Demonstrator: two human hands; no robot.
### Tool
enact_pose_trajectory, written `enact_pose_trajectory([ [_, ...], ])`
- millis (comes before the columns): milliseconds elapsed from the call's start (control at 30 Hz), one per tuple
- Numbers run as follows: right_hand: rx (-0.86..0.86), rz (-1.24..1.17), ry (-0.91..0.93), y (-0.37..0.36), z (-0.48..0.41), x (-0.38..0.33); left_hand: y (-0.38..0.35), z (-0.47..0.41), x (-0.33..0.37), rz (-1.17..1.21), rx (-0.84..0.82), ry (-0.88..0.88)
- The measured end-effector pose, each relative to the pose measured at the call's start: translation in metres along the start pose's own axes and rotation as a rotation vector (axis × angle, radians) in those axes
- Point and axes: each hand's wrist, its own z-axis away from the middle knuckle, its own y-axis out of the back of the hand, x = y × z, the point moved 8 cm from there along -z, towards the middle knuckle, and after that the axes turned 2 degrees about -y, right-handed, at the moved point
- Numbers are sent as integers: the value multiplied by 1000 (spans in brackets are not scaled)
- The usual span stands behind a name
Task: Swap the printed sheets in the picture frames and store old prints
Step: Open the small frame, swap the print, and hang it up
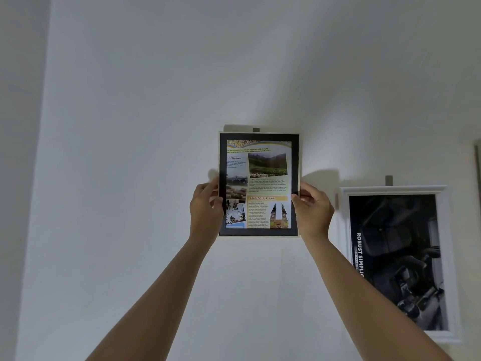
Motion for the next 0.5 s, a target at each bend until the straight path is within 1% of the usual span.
enact_pose_trajectory([
  [500, -42, 94, -2, 2, 8, -5, 6, 0, -1, -45, 3, -10],
])
